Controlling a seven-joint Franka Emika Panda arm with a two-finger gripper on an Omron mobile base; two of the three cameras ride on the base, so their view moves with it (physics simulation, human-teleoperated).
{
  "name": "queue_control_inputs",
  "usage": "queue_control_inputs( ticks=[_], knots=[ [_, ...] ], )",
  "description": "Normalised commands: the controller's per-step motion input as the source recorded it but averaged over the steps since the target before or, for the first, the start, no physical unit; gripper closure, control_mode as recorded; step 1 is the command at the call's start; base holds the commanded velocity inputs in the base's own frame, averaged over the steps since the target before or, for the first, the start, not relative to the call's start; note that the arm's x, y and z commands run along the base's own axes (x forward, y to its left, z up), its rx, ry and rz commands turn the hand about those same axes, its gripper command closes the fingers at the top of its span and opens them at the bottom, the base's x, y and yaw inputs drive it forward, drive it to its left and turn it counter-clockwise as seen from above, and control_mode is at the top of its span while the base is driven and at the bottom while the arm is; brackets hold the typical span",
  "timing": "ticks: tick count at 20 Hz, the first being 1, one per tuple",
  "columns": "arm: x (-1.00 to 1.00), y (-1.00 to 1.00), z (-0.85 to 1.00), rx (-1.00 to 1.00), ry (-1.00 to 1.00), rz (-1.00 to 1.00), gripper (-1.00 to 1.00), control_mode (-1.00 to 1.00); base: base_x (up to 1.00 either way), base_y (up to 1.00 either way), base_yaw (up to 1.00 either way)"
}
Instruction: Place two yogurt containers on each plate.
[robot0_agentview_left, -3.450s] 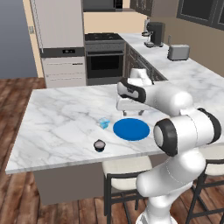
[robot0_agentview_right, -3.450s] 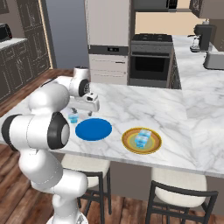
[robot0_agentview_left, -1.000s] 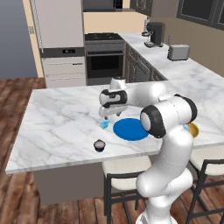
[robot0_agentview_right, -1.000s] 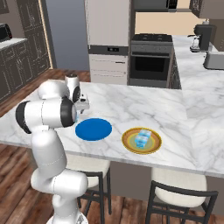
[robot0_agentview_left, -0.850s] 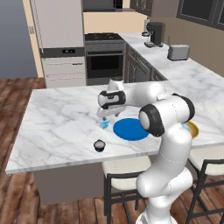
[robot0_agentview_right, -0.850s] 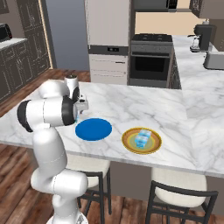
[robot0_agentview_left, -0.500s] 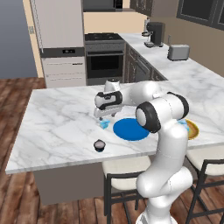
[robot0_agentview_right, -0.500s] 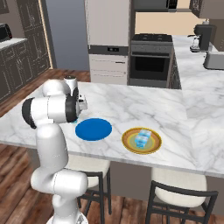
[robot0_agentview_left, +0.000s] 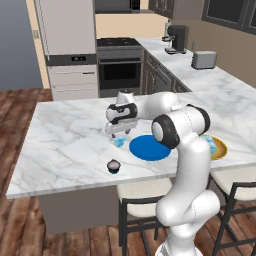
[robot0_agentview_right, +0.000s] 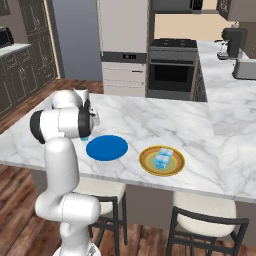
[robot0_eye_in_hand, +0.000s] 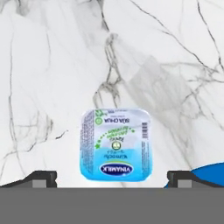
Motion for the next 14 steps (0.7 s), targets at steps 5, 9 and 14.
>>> queue_control_inputs(
  ticks=[5, 9, 14],
  knots=[
    [0.04, 0.04, -0.12, 0.00, 0.00, 0.00, -1.00, -1.00, 0.00, 0.00, 0.00],
    [0.01, 0.00, -0.17, 0.00, 0.00, 0.00, -1.00, -1.00, 0.00, 0.00, 0.00],
    [0.01, 0.00, -0.16, 0.00, 0.01, 0.00, -1.00, -1.00, 0.00, 0.00, 0.00]
  ],
)
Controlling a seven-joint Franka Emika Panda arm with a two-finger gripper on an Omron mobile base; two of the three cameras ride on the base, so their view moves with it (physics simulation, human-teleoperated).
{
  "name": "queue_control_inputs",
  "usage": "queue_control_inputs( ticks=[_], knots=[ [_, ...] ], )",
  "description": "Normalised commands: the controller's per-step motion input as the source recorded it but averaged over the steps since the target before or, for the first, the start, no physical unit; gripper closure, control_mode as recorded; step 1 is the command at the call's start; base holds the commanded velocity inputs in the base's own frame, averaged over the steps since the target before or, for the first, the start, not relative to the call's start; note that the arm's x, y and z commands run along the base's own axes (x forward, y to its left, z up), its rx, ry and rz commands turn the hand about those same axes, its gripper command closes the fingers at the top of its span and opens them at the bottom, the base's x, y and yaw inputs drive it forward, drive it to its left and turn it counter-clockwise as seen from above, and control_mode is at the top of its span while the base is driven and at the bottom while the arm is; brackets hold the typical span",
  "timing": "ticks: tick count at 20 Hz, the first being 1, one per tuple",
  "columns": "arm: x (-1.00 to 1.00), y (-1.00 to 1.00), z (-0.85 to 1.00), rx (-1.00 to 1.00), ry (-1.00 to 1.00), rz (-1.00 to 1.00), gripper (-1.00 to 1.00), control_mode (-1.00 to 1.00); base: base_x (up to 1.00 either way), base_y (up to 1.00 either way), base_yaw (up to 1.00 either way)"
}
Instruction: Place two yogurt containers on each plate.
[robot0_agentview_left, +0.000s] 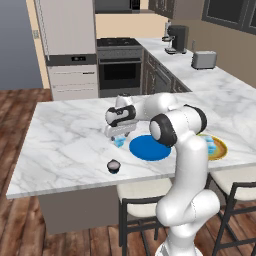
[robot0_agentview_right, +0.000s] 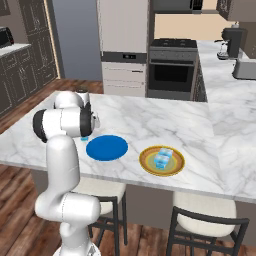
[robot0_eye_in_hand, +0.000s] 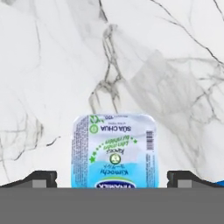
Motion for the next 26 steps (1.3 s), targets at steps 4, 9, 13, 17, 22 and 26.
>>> queue_control_inputs(
  ticks=[4, 9, 13, 17, 22, 26],
  knots=[
    [0.02, 0.00, -0.14, 0.00, 0.00, 0.00, -1.00, -1.00, 0.00, 0.00, 0.00],
    [0.04, 0.02, -0.12, 0.00, 0.00, 0.00, -1.00, -1.00, 0.00, 0.00, 0.00],
    [0.03, 0.08, -0.10, 0.00, 0.00, 0.00, -1.00, -1.00, 0.00, 0.00, 0.00],
    [0.09, 0.10, -0.08, 0.00, 0.00, 0.00, -1.00, -1.00, 0.00, 0.00, 0.00],
    [0.10, 0.02, -0.09, 0.00, 0.00, 0.00, -1.00, -1.00, 0.00, 0.00, 0.00],
    [0.01, 0.00, -0.10, 0.00, 0.00, 0.00, -1.00, -1.00, 0.00, 0.00, 0.00]
  ],
)
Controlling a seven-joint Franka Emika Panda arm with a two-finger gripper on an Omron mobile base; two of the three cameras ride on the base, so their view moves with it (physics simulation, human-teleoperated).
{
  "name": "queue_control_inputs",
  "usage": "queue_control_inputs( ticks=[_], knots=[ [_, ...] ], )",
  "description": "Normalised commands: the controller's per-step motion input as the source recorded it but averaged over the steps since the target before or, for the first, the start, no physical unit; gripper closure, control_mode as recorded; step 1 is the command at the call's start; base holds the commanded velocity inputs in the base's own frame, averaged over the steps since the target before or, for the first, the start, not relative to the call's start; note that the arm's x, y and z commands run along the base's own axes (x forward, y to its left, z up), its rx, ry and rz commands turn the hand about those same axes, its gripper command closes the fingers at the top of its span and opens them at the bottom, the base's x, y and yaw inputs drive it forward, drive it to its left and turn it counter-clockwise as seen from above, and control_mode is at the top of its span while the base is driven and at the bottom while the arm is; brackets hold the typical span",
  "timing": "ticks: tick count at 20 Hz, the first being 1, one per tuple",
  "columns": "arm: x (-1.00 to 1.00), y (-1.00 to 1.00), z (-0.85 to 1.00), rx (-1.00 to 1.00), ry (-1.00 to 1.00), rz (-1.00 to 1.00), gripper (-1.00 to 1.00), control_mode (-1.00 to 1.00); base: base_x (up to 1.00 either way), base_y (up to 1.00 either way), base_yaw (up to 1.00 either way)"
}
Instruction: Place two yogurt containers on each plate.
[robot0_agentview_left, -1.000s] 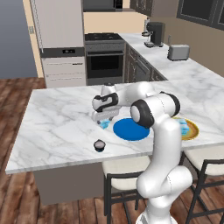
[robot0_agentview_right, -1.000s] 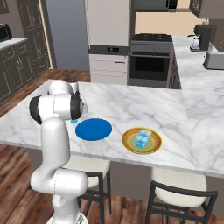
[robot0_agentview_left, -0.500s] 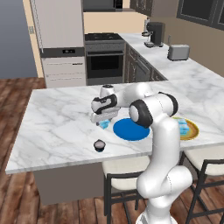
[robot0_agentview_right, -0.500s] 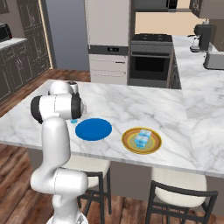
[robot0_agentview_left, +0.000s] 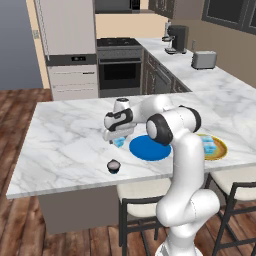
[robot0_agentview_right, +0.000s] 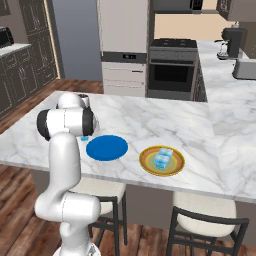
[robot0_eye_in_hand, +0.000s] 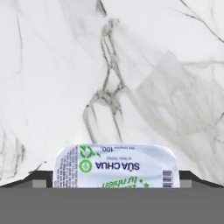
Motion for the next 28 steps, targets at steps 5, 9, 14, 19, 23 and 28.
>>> queue_control_inputs(
  ticks=[5, 9, 14, 19, 23, 28],
  knots=[
    [0.00, 0.00, -0.02, 0.00, 0.00, 0.00, 1.00, -1.00, 0.00, 0.00, 0.00],
    [0.00, 0.00, 0.00, 0.00, 0.00, 0.00, 1.00, -1.00, 0.00, 0.00, 0.00],
    [-0.04, -0.05, 0.15, 0.00, 0.00, 0.00, 1.00, -1.00, 0.00, 0.00, 0.00],
    [-0.32, -0.27, 0.52, 0.00, 0.01, -0.06, 1.00, -1.00, 0.00, 0.00, 0.00],
    [-0.40, -0.66, 0.26, 0.00, 0.06, -0.10, 1.00, -1.00, 0.00, 0.00, 0.00],
    [-0.28, -0.78, 0.08, 0.00, 0.08, -0.09, 1.00, -1.00, 0.00, 0.00, 0.00]
  ],
)
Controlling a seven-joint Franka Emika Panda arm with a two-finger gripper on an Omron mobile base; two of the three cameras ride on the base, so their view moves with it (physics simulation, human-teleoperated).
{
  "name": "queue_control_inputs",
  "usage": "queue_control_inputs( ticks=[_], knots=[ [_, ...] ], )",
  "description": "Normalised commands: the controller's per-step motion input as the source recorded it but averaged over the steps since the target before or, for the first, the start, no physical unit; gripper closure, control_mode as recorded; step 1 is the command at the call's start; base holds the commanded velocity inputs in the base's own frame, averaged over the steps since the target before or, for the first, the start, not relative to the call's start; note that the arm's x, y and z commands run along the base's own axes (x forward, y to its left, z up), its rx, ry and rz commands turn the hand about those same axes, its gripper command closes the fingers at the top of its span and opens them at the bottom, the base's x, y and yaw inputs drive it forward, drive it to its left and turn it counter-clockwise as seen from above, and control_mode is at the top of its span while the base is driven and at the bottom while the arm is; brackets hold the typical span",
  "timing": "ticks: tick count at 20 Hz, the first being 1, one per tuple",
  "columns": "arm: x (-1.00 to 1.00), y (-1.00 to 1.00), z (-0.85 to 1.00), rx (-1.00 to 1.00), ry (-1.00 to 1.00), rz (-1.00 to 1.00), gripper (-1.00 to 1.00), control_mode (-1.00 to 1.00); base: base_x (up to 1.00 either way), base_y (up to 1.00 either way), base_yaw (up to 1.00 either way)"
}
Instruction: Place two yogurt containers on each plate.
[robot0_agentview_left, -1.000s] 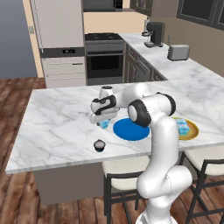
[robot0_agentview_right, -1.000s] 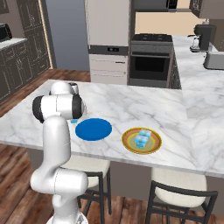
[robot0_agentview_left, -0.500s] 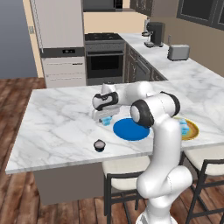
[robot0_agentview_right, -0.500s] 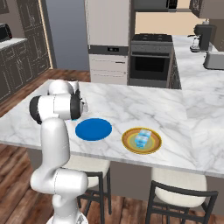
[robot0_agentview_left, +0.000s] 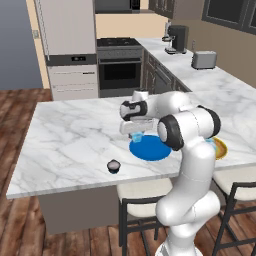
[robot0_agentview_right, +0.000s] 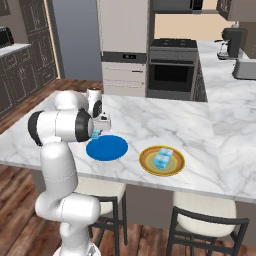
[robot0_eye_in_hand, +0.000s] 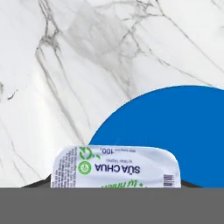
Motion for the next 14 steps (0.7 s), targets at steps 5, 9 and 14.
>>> queue_control_inputs(
  ticks=[5, 9, 14],
  knots=[
    [-0.01, -0.64, -0.06, 0.00, 0.08, -0.08, 1.00, -1.00, 0.00, 0.00, 0.00],
    [0.02, -0.32, -0.30, 0.00, 0.00, -0.02, 1.00, -1.00, 0.00, 0.00, 0.00],
    [0.00, -0.22, -0.25, 0.00, 0.00, 0.00, 1.00, -1.00, 0.00, 0.00, 0.00]
  ],
)
